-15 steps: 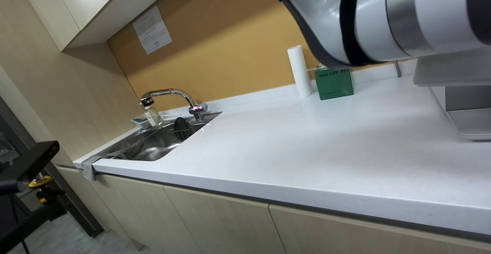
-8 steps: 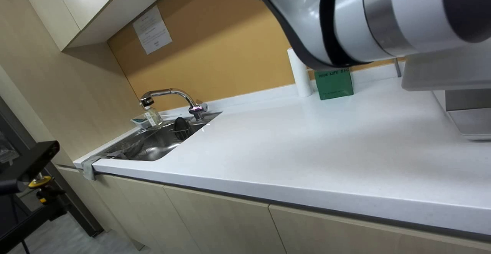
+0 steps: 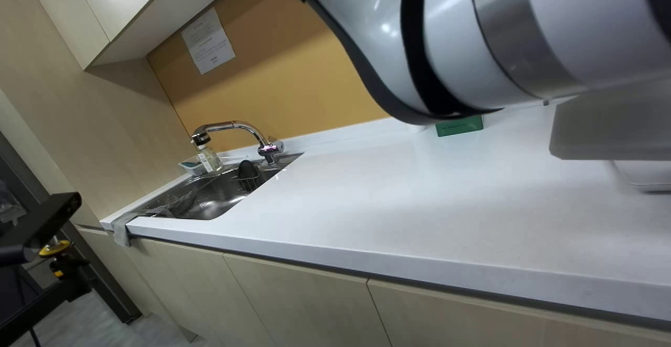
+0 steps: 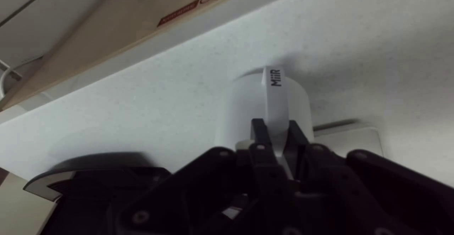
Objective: Move the cup forward
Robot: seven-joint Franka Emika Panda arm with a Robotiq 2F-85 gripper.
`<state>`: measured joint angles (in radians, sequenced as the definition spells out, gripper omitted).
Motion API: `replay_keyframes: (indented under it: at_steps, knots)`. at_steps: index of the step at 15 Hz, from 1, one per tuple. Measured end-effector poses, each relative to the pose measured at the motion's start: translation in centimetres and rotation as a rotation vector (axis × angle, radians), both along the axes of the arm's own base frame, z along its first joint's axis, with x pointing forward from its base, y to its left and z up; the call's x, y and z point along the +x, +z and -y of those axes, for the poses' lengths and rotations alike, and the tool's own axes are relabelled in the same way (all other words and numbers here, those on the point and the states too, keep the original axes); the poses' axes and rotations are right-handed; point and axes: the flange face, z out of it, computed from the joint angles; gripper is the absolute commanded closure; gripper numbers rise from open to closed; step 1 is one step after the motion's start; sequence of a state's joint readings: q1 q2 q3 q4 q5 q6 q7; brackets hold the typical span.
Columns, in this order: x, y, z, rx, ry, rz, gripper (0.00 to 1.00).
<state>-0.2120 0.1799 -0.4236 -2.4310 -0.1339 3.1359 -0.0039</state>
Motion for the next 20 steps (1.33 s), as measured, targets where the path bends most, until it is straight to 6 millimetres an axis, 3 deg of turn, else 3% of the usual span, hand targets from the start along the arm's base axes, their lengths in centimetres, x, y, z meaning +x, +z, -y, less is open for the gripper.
replay_keyframes:
  at_steps: [5,6,13,16,20]
  knots:
    - [-1.9,-1.6,-1.6,0.001,-0.003,0.022,0.96]
    - [-2.1,-1.8,-2.0,-0.001,0.0,0.032,0.62]
    - [-2.7,-2.1,-3.4,0.012,-0.007,0.053,0.16]
    - [-3.1,-1.1,-3.1,0.006,-0.013,0.065,0.01]
    - [-3.6,-0.1,-2.9,0.041,-0.021,0.026,0.0]
